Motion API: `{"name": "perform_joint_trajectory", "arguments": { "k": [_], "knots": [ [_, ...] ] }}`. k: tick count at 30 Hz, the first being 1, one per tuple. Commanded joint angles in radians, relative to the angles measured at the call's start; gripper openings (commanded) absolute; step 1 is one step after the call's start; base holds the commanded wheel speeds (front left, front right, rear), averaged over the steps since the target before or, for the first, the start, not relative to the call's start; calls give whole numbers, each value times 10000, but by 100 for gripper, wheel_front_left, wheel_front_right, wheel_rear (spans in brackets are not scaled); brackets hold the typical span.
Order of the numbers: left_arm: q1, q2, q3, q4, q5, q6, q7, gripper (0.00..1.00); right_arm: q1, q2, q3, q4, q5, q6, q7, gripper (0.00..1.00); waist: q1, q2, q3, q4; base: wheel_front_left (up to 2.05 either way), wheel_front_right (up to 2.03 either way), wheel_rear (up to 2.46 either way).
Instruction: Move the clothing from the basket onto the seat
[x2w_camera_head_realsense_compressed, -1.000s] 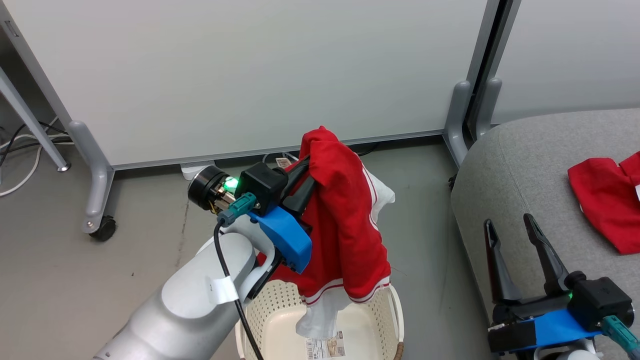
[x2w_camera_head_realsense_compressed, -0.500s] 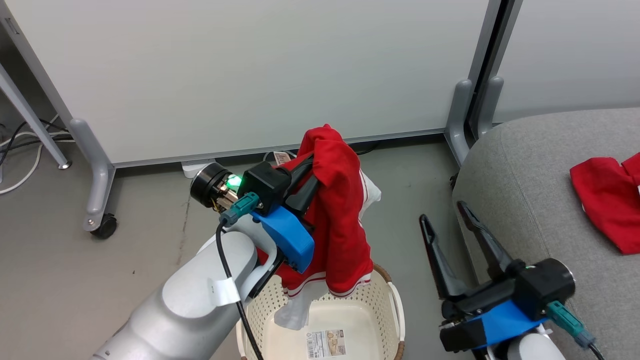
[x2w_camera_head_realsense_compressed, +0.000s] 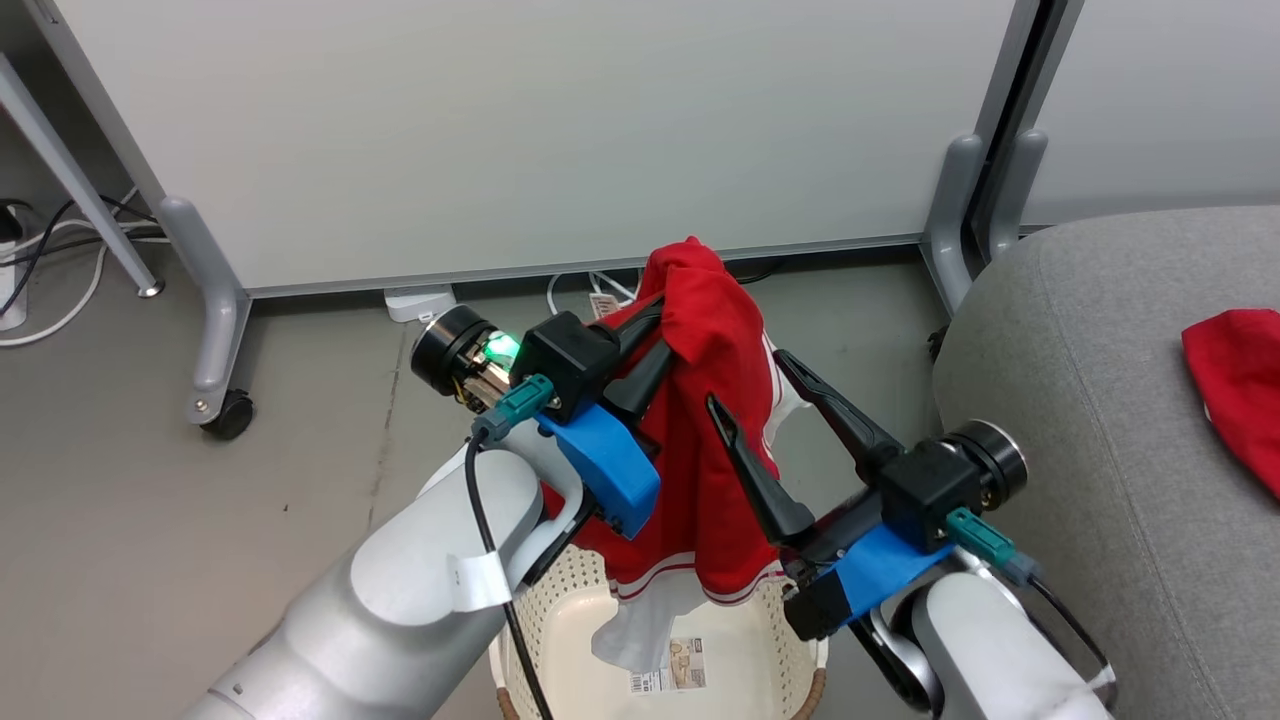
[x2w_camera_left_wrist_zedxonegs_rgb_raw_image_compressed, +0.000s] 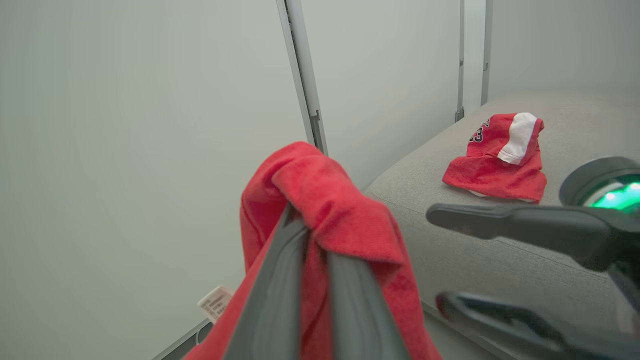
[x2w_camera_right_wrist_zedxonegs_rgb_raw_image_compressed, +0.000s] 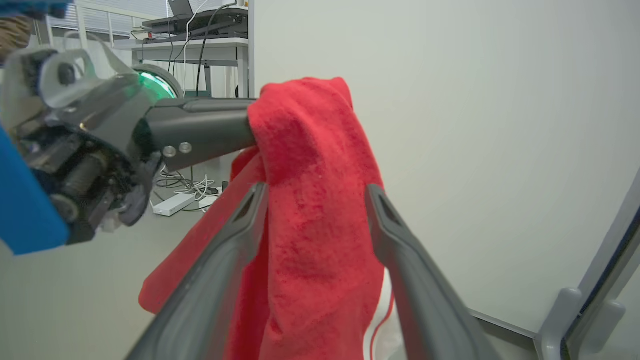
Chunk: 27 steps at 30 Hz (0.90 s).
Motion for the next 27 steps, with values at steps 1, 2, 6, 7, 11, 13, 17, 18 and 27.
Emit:
{"name": "perform_joint_trajectory", "arguments": {
  "k": [1,2,6,7,11,13,17,18,27],
  "knots": [
    [-188,-54,-44,-25,31,-54,-19,0,-379,53,72,293,-116,1,-40,100,-1,-1,80,94,0,0,0],
    [-217,-84,-64,-22,46,-67,-21,0,-522,66,114,557,-176,1,-38,100,-1,-1,110,128,0,0,0],
    [-319,-205,-148,2,99,-106,-32,0,-1098,131,203,1605,-392,1,-38,100,-1,-1,225,259,0,0,0],
    [-353,-234,-173,-2,95,-125,-36,0,-1238,152,232,1857,-460,1,-38,100,-1,-1,255,289,0,0,0],
    [-436,-344,-252,-38,136,-162,-50,0,-1711,231,255,2784,-516,1,-38,100,-1,-1,350,379,0,0,0],
    [-470,-402,-285,-64,155,-189,-57,0,-1908,257,261,3152,-501,-1,-40,100,-1,-1,377,413,0,0,0],
    [-526,-470,-322,-69,177,-234,-67,0,-2124,282,373,3457,-110,1,-38,88,-1,-1,418,467,0,0,0],
    [-535,-486,-328,-62,177,-241,-70,0,-2154,280,425,3494,-5,1,-38,32,-1,-1,419,474,0,0,0],
    [-574,-537,-311,14,182,-285,-93,0,-2324,279,613,3553,496,1,-40,0,-1,-1,435,480,0,0,0]
  ]
}}
